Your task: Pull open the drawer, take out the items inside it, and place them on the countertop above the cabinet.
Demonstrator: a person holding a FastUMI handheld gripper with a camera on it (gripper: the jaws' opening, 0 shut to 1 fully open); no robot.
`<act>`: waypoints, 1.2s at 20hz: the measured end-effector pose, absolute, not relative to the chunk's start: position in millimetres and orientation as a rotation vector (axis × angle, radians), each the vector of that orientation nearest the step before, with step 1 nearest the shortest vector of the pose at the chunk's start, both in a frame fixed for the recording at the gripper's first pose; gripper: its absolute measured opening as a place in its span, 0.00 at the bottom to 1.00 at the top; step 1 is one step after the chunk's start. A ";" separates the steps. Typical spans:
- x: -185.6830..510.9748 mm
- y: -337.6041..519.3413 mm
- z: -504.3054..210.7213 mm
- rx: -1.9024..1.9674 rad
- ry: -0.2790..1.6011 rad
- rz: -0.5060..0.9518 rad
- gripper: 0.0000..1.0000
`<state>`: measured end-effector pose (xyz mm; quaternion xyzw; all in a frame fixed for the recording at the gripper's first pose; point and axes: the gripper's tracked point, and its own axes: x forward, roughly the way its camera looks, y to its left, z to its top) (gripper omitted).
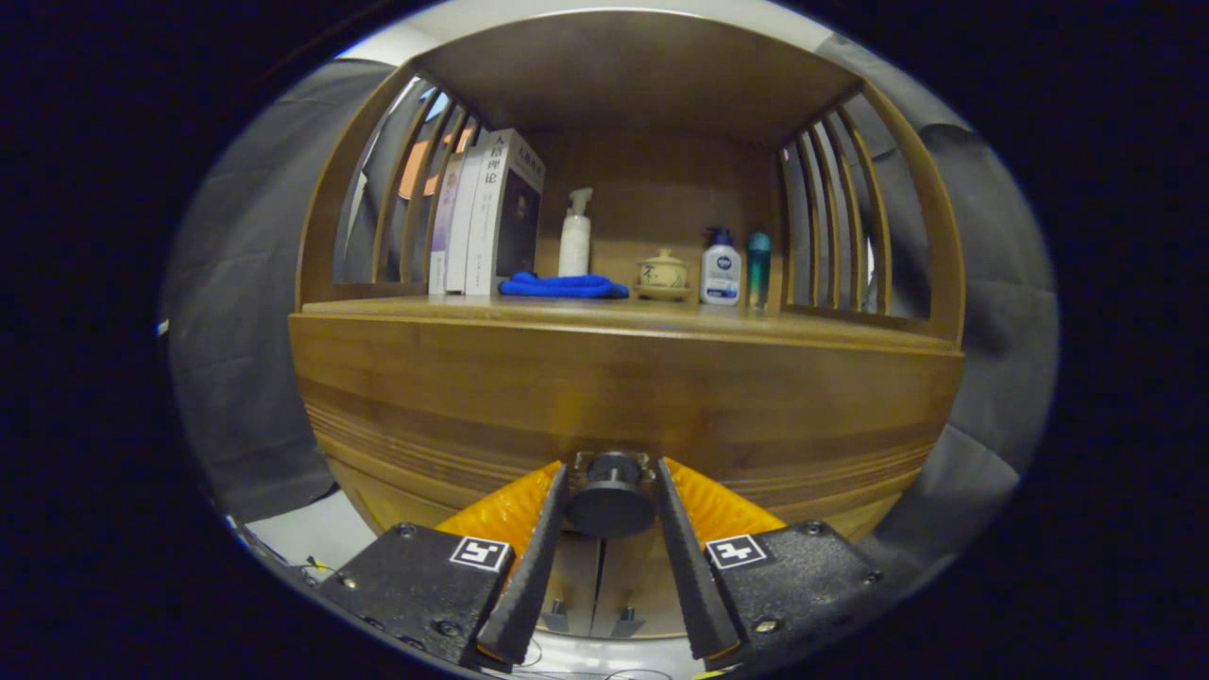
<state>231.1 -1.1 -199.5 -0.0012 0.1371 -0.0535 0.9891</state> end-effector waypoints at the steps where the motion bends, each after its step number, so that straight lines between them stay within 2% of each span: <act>1: 229.5 -2.3 -203.2 -0.004 0.290 -0.114 0.62; 13: 222.5 2.0 -204.2 0.102 0.349 -0.150 0.38; 24: 222.1 2.7 -200.3 0.087 0.366 -0.102 0.37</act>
